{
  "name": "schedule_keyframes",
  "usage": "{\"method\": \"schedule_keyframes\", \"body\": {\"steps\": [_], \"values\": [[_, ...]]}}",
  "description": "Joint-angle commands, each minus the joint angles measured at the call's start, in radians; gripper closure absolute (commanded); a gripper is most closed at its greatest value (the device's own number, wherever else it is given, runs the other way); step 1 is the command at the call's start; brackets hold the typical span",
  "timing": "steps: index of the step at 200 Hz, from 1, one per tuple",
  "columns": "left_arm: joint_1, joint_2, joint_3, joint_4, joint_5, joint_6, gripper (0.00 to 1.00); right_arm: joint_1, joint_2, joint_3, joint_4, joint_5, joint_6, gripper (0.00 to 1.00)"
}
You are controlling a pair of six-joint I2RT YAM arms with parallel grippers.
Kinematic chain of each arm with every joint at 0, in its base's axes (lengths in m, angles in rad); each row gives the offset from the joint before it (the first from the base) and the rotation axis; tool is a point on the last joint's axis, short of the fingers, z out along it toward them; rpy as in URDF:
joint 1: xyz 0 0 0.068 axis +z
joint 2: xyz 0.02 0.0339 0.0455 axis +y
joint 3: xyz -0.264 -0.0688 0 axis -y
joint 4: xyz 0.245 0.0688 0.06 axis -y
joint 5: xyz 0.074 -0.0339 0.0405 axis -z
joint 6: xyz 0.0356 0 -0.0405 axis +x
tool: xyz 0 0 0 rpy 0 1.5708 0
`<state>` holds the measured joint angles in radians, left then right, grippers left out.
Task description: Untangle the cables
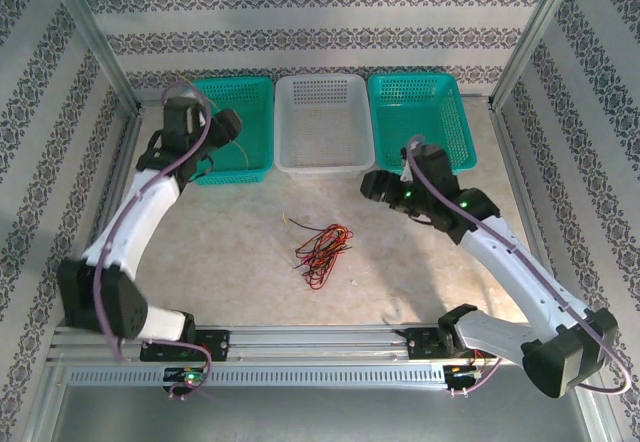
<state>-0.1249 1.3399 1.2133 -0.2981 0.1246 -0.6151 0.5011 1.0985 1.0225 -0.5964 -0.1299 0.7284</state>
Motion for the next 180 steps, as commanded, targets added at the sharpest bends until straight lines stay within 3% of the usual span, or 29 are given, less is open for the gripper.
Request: {"method": "schedule_keyframes", "body": {"steps": [1, 12, 47, 76, 97, 158, 180], "values": [[-0.027, -0.062, -0.096, -0.012, 0.199, 0.013, 0.33, 0.091, 0.000, -0.028, -0.071, 0.131, 0.003, 0.27], [-0.070, -0.107, -0.145, -0.055, 0.257, 0.024, 0.36, 0.130, 0.012, -0.041, -0.071, 0.142, 0.022, 0.29], [-0.260, -0.194, -0.307, -0.121, 0.246, 0.031, 0.40, 0.205, 0.047, -0.082, -0.037, 0.146, 0.083, 0.31], [-0.312, -0.122, -0.386, -0.031, 0.300, -0.055, 0.46, 0.242, 0.063, -0.075, -0.039, 0.154, 0.089, 0.32], [-0.379, -0.044, -0.363, -0.002, 0.260, -0.044, 0.46, 0.258, 0.064, -0.079, -0.052, 0.161, 0.083, 0.32], [-0.395, 0.156, -0.249, -0.064, 0.065, 0.037, 0.51, 0.257, 0.075, -0.084, -0.048, 0.170, 0.081, 0.32], [-0.395, 0.244, -0.193, -0.105, 0.020, 0.061, 0.58, 0.252, 0.084, -0.085, -0.040, 0.167, 0.084, 0.32]]}}
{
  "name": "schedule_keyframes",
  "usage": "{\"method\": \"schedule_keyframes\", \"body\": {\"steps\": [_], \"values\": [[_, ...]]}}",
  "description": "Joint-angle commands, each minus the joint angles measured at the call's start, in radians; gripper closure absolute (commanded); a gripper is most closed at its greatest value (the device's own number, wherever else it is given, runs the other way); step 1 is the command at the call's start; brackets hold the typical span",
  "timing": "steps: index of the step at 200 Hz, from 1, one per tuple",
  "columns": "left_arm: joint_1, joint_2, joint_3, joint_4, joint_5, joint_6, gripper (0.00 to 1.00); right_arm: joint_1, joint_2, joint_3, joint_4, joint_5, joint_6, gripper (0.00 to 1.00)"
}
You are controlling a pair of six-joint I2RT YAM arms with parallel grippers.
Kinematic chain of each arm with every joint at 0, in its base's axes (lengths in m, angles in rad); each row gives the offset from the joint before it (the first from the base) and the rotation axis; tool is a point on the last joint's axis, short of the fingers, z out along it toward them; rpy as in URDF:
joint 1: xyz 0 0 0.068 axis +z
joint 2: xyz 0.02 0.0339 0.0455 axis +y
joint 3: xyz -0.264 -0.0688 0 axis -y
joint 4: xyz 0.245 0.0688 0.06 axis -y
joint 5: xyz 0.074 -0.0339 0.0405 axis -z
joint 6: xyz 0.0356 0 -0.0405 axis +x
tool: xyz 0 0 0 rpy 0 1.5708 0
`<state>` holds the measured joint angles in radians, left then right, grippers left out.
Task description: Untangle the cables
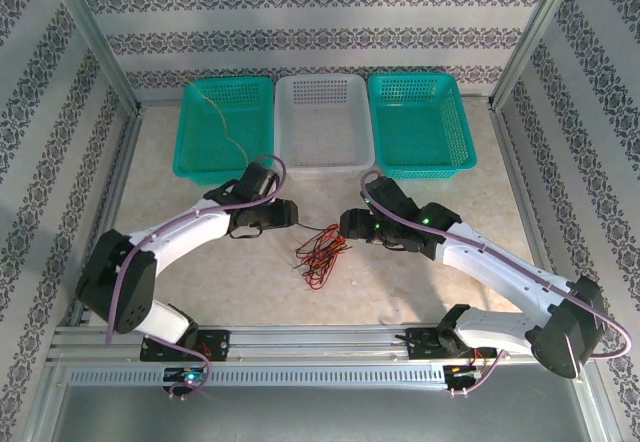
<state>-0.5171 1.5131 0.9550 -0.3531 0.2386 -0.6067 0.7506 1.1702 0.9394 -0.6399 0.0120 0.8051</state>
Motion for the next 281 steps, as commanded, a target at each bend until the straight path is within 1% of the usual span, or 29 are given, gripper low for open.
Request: {"method": "schedule_keyframes", "body": {"steps": [1, 12, 26, 45, 59, 66, 83, 116, 133, 181, 197, 216, 235, 256, 271, 281], "values": [[-0.003, 0.074, 0.068, -0.052, -0.097, 0.053, 0.59, 0.002, 0.013, -0.001, 0.003, 0.025, 0.008, 0.32], [-0.001, 0.098, 0.084, -0.052, -0.113, 0.065, 0.63, 0.000, 0.023, 0.006, 0.002, 0.018, 0.006, 0.32], [-0.002, 0.111, 0.097, -0.044, -0.134, 0.076, 0.73, -0.002, 0.035, 0.019, -0.005, 0.010, 0.001, 0.32], [-0.002, 0.115, 0.121, -0.056, -0.159, 0.093, 0.81, -0.006, 0.043, 0.044, -0.019, 0.006, -0.011, 0.33], [-0.001, 0.104, 0.135, -0.060, -0.162, 0.108, 0.92, -0.019, 0.048, 0.063, -0.027, -0.004, -0.024, 0.33], [-0.002, 0.092, 0.147, -0.065, -0.159, 0.116, 1.00, -0.027, 0.049, 0.073, -0.027, -0.011, -0.031, 0.33], [-0.002, 0.045, 0.187, -0.075, -0.115, 0.133, 1.00, -0.038, 0.054, 0.100, -0.009, -0.033, -0.062, 0.33], [-0.009, -0.091, 0.246, 0.006, 0.064, 0.158, 1.00, -0.036, 0.060, 0.162, 0.059, -0.087, -0.141, 0.32], [-0.013, -0.132, 0.282, 0.022, 0.123, 0.162, 1.00, -0.036, 0.064, 0.202, 0.085, -0.102, -0.180, 0.31], [-0.021, -0.183, 0.350, 0.088, 0.278, 0.114, 1.00, -0.033, 0.121, 0.335, 0.126, -0.169, -0.269, 0.30], [-0.023, -0.177, 0.368, 0.100, 0.323, 0.100, 1.00, -0.031, 0.151, 0.375, 0.137, -0.170, -0.291, 0.32], [-0.023, -0.171, 0.384, 0.095, 0.349, 0.085, 1.00, -0.030, 0.175, 0.395, 0.158, -0.158, -0.311, 0.33], [-0.024, -0.180, 0.384, 0.089, 0.352, 0.084, 1.00, -0.035, 0.196, 0.405, 0.151, -0.104, -0.328, 0.37], [-0.023, -0.186, 0.386, 0.084, 0.361, 0.081, 1.00, -0.047, 0.212, 0.397, 0.169, -0.104, -0.342, 0.44], [-0.024, -0.185, 0.386, 0.094, 0.375, 0.075, 1.00, -0.049, 0.223, 0.399, 0.176, -0.113, -0.354, 0.58], [-0.023, -0.184, 0.386, 0.101, 0.378, 0.068, 1.00, -0.050, 0.229, 0.404, 0.180, -0.115, -0.361, 0.66]]}}
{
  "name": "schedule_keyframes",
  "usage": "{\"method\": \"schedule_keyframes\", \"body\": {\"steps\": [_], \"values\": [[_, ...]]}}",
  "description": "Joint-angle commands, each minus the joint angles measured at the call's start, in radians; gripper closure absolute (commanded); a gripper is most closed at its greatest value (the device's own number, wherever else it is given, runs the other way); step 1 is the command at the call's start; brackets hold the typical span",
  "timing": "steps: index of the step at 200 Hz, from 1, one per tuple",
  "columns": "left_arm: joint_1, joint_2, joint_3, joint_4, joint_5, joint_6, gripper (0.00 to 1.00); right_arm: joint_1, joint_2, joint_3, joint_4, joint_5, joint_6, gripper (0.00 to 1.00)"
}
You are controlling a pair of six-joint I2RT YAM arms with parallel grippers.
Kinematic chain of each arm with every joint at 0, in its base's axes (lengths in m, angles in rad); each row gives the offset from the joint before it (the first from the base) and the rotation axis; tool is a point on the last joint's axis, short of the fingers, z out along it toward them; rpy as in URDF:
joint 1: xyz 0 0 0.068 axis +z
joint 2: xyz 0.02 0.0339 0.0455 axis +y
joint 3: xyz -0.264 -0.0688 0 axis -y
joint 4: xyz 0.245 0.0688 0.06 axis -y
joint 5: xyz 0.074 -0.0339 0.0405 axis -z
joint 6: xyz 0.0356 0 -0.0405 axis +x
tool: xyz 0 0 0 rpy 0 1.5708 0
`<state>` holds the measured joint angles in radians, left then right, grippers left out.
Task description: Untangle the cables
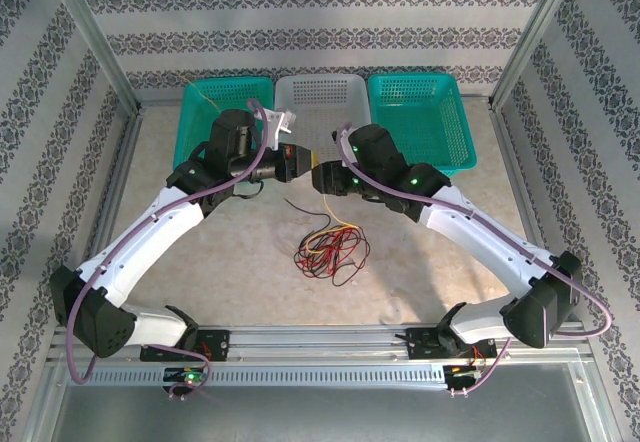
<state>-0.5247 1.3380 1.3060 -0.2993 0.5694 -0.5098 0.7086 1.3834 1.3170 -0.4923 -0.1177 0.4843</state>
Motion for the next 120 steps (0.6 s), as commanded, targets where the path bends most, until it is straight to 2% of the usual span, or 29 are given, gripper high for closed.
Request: {"method": "schedule_keyframes", "body": {"steps": [1, 47, 68, 74, 106, 120], "values": [[-0.016, -0.009, 0.035, 0.047, 0.047, -0.030, 1.00, -0.008, 0.016, 0.026, 0.032, 0.014, -0.041, 0.67], [-0.016, -0.009, 0.043, 0.024, -0.006, -0.029, 1.00, -0.009, -0.015, 0.016, 0.041, 0.030, -0.060, 1.00], [-0.014, -0.011, 0.026, 0.052, -0.006, -0.049, 0.97, -0.013, -0.040, 0.013, 0.041, 0.049, -0.072, 1.00], [-0.014, -0.014, 0.018, 0.065, -0.003, -0.056, 1.00, -0.016, -0.048, 0.010, 0.041, 0.049, -0.076, 1.00], [-0.015, -0.010, 0.020, 0.088, 0.023, -0.090, 1.00, -0.019, -0.074, -0.010, 0.052, 0.022, -0.087, 1.00], [-0.015, -0.004, 0.040, 0.062, 0.029, -0.079, 1.00, -0.019, -0.078, -0.026, 0.067, 0.018, -0.086, 0.81]]}}
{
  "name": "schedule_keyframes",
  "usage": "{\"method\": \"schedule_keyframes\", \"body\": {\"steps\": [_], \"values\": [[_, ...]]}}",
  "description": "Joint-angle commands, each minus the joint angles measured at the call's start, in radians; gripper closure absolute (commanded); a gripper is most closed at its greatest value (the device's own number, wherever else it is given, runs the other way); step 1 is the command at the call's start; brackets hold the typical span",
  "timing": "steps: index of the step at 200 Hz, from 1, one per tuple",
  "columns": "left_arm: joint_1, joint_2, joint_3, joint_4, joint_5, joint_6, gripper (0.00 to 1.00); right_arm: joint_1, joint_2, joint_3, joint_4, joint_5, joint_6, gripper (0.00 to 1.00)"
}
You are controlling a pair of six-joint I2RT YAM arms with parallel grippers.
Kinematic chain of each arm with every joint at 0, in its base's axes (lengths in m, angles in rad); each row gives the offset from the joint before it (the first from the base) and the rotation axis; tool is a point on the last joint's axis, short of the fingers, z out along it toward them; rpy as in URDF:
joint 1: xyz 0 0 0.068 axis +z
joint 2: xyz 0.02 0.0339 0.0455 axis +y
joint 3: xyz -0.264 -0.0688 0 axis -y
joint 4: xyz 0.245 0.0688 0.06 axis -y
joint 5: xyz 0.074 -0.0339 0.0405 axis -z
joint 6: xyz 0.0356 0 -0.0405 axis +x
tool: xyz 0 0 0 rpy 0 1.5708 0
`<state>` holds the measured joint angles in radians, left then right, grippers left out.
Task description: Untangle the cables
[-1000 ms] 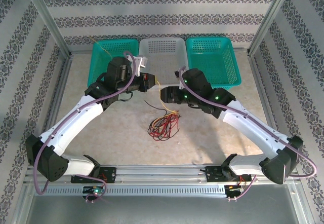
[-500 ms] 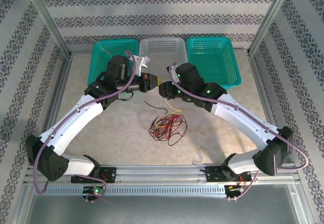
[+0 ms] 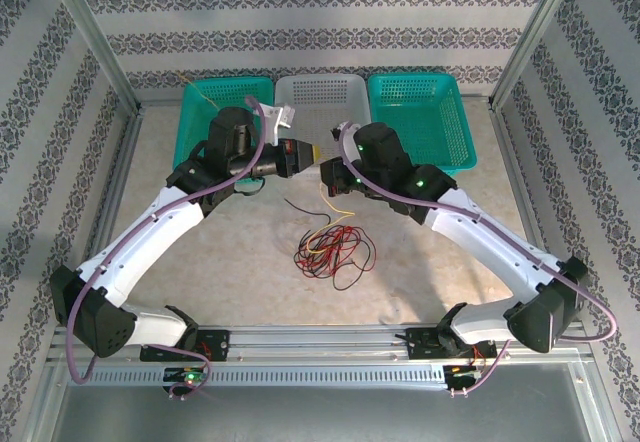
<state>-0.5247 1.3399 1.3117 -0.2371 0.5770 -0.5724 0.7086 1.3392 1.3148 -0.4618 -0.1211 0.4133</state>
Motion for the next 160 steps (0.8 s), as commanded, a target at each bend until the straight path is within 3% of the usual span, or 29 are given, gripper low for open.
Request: {"method": "schedule_keyframes", "body": {"steps": [1, 19, 33, 126, 149, 160], "values": [[-0.015, -0.006, 0.035, -0.002, 0.022, -0.016, 1.00, -0.019, -0.035, -0.025, 0.037, 0.021, -0.015, 0.80], [-0.014, -0.008, 0.049, -0.015, 0.030, -0.010, 1.00, -0.022, -0.035, -0.039, 0.061, 0.037, -0.017, 0.53], [-0.015, -0.008, 0.056, -0.020, 0.038, -0.013, 1.00, -0.032, -0.029, -0.043, 0.078, 0.035, -0.017, 0.48], [-0.014, -0.010, 0.081, -0.028, 0.056, -0.014, 1.00, -0.057, 0.018, -0.109, 0.165, -0.023, 0.010, 0.59], [-0.013, -0.011, 0.078, -0.028, 0.056, -0.013, 1.00, -0.062, 0.024, -0.120, 0.178, -0.030, 0.015, 0.67], [-0.013, -0.009, 0.077, -0.029, 0.057, -0.011, 1.00, -0.067, 0.023, -0.120, 0.183, -0.039, 0.016, 0.83]]}}
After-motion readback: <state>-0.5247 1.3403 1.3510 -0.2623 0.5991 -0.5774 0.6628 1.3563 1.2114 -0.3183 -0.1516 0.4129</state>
